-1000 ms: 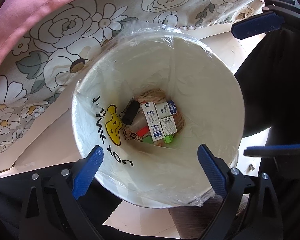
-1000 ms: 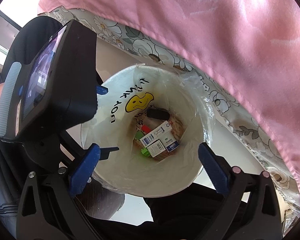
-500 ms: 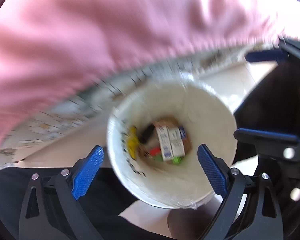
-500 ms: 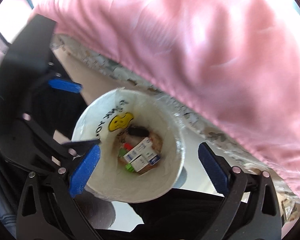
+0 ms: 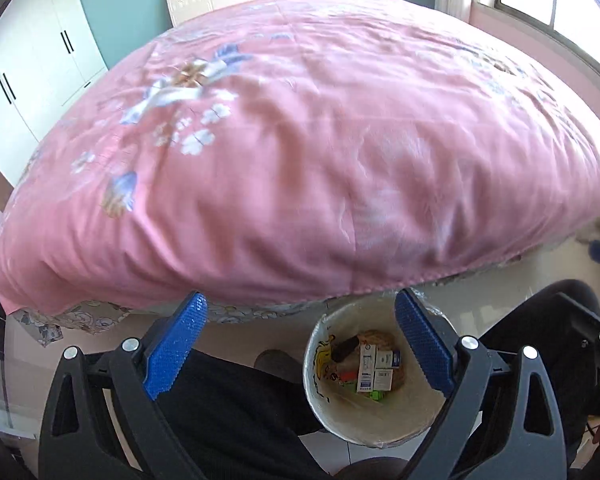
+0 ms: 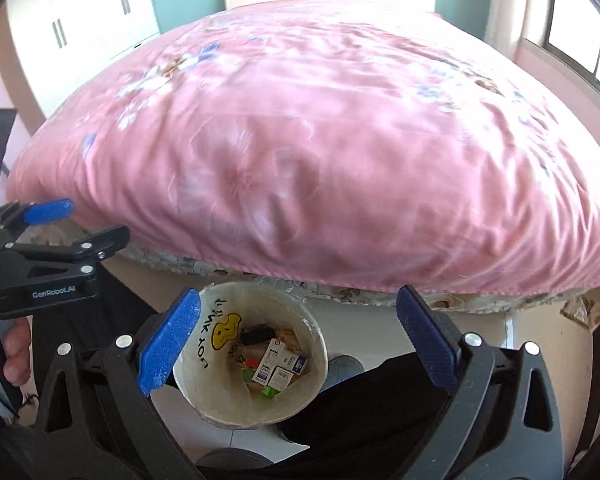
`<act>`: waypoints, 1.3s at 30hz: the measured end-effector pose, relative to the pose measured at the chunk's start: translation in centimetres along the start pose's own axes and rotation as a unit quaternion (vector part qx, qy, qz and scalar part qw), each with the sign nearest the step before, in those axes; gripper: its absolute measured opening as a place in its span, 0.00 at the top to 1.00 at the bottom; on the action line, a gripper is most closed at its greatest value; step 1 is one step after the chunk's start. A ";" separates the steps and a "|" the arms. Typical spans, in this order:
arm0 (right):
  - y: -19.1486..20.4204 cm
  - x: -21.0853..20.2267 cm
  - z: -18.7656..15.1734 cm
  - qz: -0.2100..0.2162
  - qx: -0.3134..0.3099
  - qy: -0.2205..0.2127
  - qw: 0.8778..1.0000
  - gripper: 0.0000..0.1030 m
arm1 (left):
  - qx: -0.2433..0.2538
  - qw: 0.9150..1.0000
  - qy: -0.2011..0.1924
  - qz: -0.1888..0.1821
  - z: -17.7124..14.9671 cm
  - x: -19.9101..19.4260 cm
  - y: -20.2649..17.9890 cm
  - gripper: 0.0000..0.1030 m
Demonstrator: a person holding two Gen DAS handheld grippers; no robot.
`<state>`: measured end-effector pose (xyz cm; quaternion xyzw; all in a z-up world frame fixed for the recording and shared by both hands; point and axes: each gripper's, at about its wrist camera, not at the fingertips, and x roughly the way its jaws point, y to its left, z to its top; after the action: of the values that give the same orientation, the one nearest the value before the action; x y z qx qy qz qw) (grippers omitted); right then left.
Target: Collect trash
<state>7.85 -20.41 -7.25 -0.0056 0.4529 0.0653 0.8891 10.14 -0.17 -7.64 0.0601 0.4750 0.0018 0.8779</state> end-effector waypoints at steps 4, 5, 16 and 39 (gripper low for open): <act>-0.7 -4.2 0.5 -0.022 0.052 -0.035 0.998 0.07 | -0.020 0.999 -0.028 0.028 0.7 -3.5 0.3 0.06; -0.7 -5.3 0.4 -0.028 0.062 -0.044 0.997 0.07 | -0.025 0.999 -0.034 0.034 0.7 -4.4 0.4 0.06; 1.1 -13.3 -2.4 -0.035 0.092 -0.079 0.992 0.07 | -0.063 0.995 -0.062 0.043 -2.1 -12.6 0.1 0.05; 0.8 -15.4 -3.8 -0.030 0.108 -0.084 0.990 0.07 | -0.039 0.994 -0.092 0.044 -3.7 -16.6 -1.0 0.05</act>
<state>-4.28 -21.62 2.99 0.0823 0.3806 -0.0102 0.9210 -2.11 -1.81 4.10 0.0467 0.3883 0.0538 0.9188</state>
